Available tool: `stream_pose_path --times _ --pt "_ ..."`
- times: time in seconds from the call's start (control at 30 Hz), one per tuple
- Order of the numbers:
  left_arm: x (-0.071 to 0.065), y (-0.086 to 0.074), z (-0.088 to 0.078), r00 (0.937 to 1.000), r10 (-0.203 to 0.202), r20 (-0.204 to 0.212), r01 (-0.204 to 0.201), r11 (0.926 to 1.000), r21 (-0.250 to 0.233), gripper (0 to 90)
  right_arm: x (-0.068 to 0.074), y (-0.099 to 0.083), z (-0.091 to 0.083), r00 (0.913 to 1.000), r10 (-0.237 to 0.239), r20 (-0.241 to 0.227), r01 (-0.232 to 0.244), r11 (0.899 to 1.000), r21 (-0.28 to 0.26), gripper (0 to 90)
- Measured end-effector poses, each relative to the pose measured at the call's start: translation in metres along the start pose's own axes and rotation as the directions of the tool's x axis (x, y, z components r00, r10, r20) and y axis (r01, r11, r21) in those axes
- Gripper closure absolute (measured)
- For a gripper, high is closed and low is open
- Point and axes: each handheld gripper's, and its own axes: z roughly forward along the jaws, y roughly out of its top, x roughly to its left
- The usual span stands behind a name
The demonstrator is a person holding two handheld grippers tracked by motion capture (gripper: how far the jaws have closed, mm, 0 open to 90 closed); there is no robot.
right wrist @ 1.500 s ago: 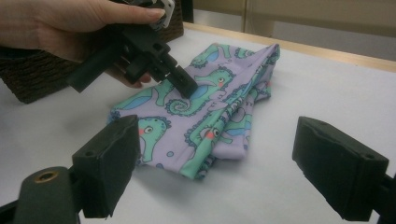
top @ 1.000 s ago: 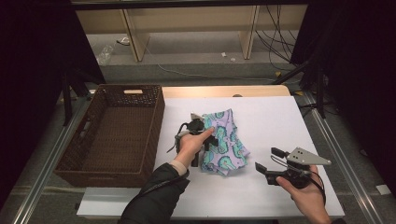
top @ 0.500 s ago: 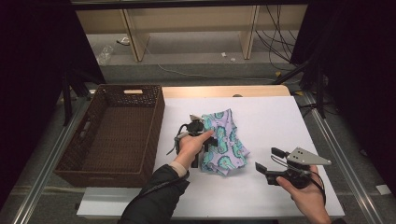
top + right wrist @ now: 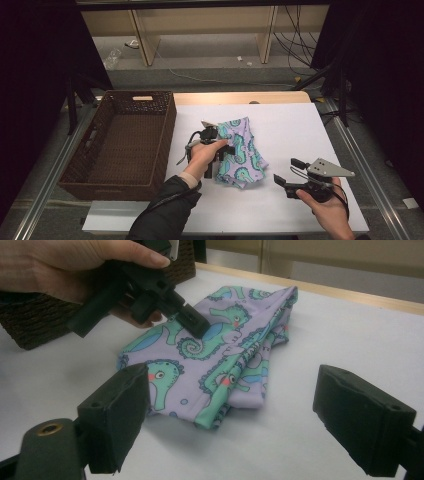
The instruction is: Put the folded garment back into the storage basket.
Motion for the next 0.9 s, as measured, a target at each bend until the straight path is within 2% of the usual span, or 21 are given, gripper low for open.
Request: stream_pose_path --times 0.43,0.73,0.9 --pt "-0.017 0.006 -0.011 0.9967 0.036 0.073 -0.032 0.9977 -0.061 74.7 0.000 -0.001 0.001 1.0000 -0.001 -0.003 0.001 1.000 -0.007 15.8" --pt "-0.029 0.011 -0.018 0.9937 0.041 0.104 -0.035 0.9976 -0.059 74.7 0.000 -0.001 0.000 1.0000 0.002 -0.002 -0.002 1.000 -0.004 15.8" --pt "-0.037 0.017 -0.027 0.9914 0.059 0.117 -0.052 0.9967 -0.062 74.6 -0.001 -0.001 0.000 1.0000 0.000 0.001 0.000 1.000 0.004 15.8"
